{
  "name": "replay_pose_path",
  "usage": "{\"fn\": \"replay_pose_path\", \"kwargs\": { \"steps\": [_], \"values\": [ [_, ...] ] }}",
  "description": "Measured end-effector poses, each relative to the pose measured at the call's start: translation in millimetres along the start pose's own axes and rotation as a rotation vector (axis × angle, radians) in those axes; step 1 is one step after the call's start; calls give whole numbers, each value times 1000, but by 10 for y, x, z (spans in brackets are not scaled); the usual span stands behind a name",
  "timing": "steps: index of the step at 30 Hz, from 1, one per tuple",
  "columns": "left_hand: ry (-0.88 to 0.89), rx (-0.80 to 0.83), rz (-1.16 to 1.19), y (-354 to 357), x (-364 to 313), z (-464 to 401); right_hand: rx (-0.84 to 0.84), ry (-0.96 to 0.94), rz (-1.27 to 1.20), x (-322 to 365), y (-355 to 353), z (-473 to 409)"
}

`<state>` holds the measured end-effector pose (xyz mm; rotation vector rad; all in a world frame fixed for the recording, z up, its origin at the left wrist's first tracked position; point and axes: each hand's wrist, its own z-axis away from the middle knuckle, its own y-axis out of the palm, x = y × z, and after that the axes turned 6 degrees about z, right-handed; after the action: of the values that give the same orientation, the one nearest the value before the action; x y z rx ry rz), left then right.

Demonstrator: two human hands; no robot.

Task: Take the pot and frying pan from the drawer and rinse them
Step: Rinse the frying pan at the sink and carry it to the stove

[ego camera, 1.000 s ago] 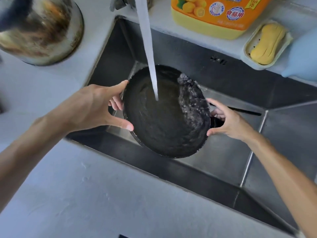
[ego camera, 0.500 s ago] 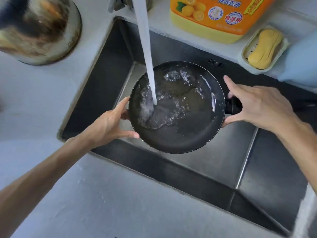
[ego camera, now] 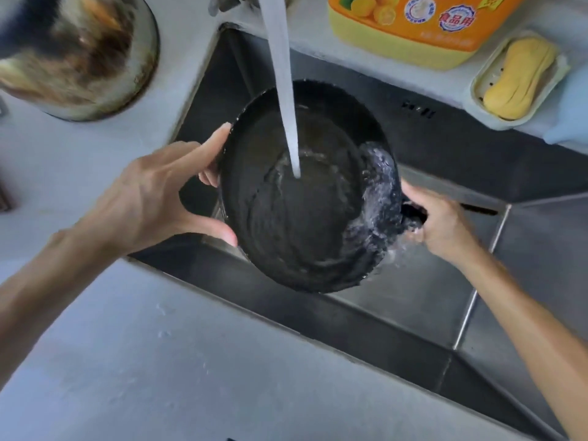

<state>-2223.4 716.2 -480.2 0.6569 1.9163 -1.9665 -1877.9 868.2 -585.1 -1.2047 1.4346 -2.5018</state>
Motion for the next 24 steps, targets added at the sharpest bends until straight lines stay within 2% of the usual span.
{"fn": "replay_pose_path", "kwargs": {
  "steps": [2,4,6,8,10,12,15,20,22,24],
  "values": [
    [-33,48,85,-39,-31,-17,217,76,-246,78,14,-11],
    [-86,96,184,17,2,-22,358,47,-200,26,-6,-10],
    [-177,159,307,160,49,13,385,51,-218,27,-151,20],
    [-312,237,441,349,89,63,332,35,-38,80,-329,35],
    [-456,252,661,537,76,103,211,11,227,69,-461,23],
    [-588,135,861,709,27,95,74,-23,450,93,-568,7],
    [-688,-90,900,880,-24,-17,-30,-122,642,101,-619,-11],
    [-565,-224,779,870,10,-187,-299,-141,673,109,-553,5],
    [-514,-283,725,830,9,-220,-303,-81,607,139,-496,28],
    [-465,-324,651,797,33,-231,-228,40,516,192,-458,41]
  ]
}}
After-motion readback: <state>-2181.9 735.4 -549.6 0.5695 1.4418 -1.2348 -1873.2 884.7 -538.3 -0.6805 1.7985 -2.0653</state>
